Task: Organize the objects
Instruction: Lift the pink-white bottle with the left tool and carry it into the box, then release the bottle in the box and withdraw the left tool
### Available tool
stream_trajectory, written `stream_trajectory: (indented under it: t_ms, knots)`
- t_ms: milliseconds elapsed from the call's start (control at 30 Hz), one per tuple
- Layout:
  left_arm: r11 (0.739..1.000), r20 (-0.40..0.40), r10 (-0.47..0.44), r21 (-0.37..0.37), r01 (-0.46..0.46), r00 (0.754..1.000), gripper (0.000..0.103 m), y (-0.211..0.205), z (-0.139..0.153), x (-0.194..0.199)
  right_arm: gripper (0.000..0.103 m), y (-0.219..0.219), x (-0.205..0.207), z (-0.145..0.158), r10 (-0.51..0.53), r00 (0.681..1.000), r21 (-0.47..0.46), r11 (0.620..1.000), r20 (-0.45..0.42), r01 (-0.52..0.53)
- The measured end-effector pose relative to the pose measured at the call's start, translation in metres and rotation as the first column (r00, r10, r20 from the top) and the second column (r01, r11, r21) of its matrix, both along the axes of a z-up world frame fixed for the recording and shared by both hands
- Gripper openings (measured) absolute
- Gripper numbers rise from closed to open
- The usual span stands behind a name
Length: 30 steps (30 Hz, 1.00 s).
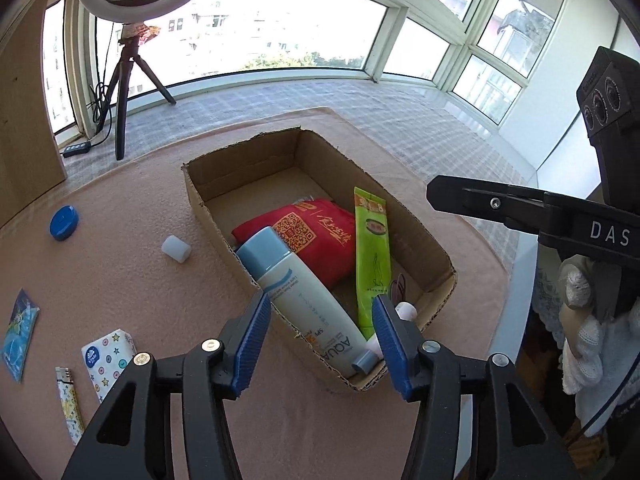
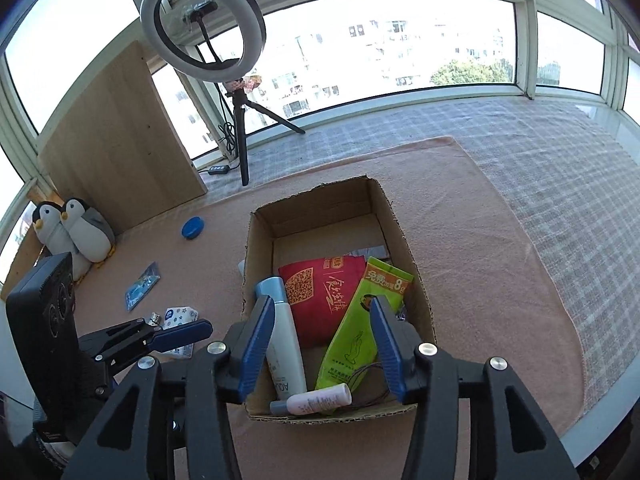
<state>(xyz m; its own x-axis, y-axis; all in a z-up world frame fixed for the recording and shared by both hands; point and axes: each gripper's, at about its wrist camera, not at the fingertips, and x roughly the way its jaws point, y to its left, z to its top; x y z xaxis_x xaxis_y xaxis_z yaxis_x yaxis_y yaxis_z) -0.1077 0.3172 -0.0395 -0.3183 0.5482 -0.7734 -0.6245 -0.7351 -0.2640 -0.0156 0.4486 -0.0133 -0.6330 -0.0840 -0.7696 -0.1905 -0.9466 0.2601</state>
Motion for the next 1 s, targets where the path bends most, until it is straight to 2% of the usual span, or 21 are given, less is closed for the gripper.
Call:
stream_trajectory:
  t_ms: [200, 367, 567, 733, 867, 1000]
  knots:
    - [0.998, 0.009, 0.055, -0.003, -0.055, 0.998, 0.057, -0.035, -0.002, 0.000, 0.046, -0.015, -0.003, -0.005, 0.020, 1.000, -0.019, 1.000, 0.015, -0.019]
    - [0.990, 0.026, 0.140, -0.016, -0.140, 0.990, 0.056, -0.089, -0.008, 0.005, 0.046, -0.032, -0.005, -0.011, 0.040, 0.999, -0.034, 0.999, 0.032, -0.039]
    - [0.965, 0.046, 0.258, -0.059, -0.255, 0.965, 0.056, -0.163, -0.019, 0.010, 0.047, -0.058, -0.004, -0.019, 0.073, 0.996, -0.057, 0.996, 0.046, -0.071]
    - [0.934, 0.070, 0.357, -0.053, -0.353, 0.932, 0.056, -0.219, -0.024, 0.017, 0.047, -0.086, -0.008, -0.023, 0.121, 0.991, -0.074, 0.990, 0.051, -0.117]
    - [0.917, 0.082, 0.398, -0.068, -0.394, 0.914, 0.052, -0.247, -0.032, 0.020, 0.047, -0.112, -0.013, -0.021, 0.164, 0.985, -0.054, 0.985, 0.048, -0.162]
    - [0.910, 0.084, 0.412, -0.088, -0.405, 0.907, 0.046, -0.263, -0.040, 0.018, 0.047, -0.135, -0.026, -0.016, 0.207, 0.977, -0.033, 0.978, 0.051, -0.206]
